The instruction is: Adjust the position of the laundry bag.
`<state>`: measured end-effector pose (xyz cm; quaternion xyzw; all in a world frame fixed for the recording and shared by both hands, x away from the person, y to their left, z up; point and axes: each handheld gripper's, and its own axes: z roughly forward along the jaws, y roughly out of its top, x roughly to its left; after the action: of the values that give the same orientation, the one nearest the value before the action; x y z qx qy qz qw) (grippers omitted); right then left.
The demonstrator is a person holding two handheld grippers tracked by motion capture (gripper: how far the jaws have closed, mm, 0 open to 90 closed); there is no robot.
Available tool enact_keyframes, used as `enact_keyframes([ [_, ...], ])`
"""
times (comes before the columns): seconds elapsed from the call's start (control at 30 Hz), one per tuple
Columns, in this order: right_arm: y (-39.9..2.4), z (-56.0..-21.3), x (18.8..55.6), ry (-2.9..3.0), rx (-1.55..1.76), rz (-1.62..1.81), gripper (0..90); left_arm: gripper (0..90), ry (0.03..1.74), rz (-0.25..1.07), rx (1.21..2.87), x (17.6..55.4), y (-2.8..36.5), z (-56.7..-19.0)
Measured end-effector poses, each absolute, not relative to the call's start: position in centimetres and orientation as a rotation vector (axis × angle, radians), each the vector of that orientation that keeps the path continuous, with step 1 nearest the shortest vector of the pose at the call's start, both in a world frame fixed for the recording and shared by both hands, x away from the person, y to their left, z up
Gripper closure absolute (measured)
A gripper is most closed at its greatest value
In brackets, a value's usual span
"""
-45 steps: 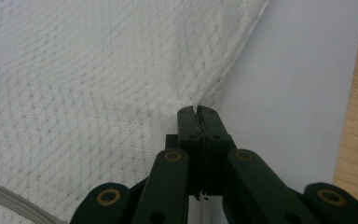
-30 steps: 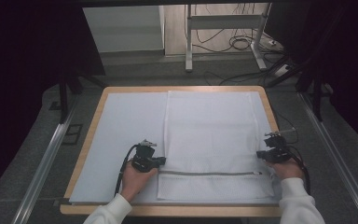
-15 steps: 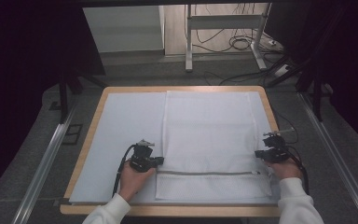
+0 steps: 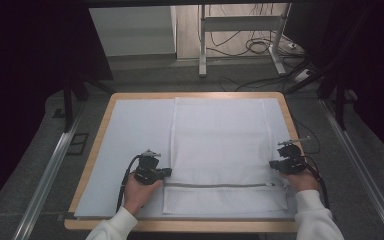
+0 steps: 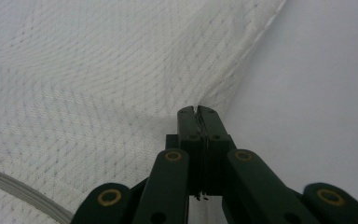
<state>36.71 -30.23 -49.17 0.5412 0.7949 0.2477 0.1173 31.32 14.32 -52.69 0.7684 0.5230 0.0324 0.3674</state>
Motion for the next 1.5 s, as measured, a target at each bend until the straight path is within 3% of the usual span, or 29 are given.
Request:
enact_keyframes([
  [1.5,-26.9,-49.2,36.9,2.354,1.520,0.776,88.1,89.6,1.388,0.109,1.953,30.7,17.7,-52.7],
])
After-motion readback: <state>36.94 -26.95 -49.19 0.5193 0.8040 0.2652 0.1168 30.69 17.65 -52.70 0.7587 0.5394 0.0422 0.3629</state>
